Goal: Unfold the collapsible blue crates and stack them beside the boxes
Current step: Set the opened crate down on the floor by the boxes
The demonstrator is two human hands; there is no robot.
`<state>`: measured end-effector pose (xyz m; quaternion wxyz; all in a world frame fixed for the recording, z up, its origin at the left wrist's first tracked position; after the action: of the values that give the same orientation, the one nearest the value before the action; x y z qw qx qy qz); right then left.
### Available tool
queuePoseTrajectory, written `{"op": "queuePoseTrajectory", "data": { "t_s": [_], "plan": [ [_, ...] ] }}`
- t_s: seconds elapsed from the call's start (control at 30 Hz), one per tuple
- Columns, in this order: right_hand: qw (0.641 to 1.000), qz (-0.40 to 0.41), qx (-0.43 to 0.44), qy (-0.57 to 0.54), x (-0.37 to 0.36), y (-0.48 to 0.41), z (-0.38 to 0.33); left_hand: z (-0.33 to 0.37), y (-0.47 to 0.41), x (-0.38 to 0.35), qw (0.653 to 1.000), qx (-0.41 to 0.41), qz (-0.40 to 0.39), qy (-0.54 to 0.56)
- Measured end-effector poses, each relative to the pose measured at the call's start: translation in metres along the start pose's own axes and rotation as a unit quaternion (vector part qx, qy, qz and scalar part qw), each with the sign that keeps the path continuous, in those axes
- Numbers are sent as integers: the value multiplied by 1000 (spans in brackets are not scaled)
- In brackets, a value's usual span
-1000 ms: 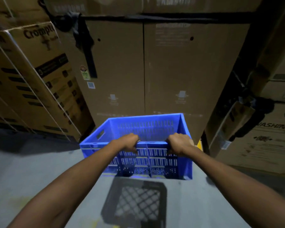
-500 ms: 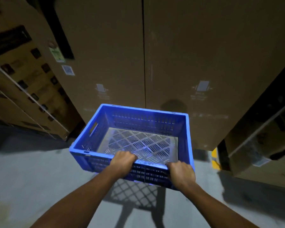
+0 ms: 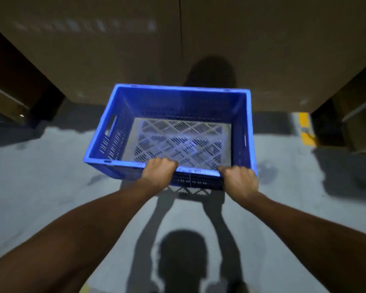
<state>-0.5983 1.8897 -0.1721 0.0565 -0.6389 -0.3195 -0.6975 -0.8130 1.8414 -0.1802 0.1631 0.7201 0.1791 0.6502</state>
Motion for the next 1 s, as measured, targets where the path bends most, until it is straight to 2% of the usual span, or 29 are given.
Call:
{"op": "queuePoseTrajectory", "data": {
  "t_s": [0.23, 0.37, 0.57, 0.87, 1.0],
  "plan": [
    [1000, 3, -3, -10, -93, -53, 4, 9, -58, -89, 1000, 23, 19, -7],
    [1000, -7, -14, -7, -126, -65, 7, 16, -74, -119, 1000, 16, -6, 0],
    [994, -84, -67, 15, -178, -64, 7, 41, -78, -165, 998, -33, -52, -14],
    [995, -66, -75, 29, -186, -68, 10, 26, -90, -174, 997, -46, -55, -35],
    [995, -51, -82, 24, -187, -73, 4, 18, -97, -172, 999, -19, -46, -17]
  ]
}}
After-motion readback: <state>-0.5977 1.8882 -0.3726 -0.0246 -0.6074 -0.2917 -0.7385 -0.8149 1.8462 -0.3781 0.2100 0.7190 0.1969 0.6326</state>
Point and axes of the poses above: each hand's wrist, its own y-axis away from the middle knuckle, its own x-axis out of the back of the hand, z = x × y, the point moved 2 cm from there along -y, towards the middle knuckle, and after that the axes turned 6 degrees about -z, right-handed, at the moved point
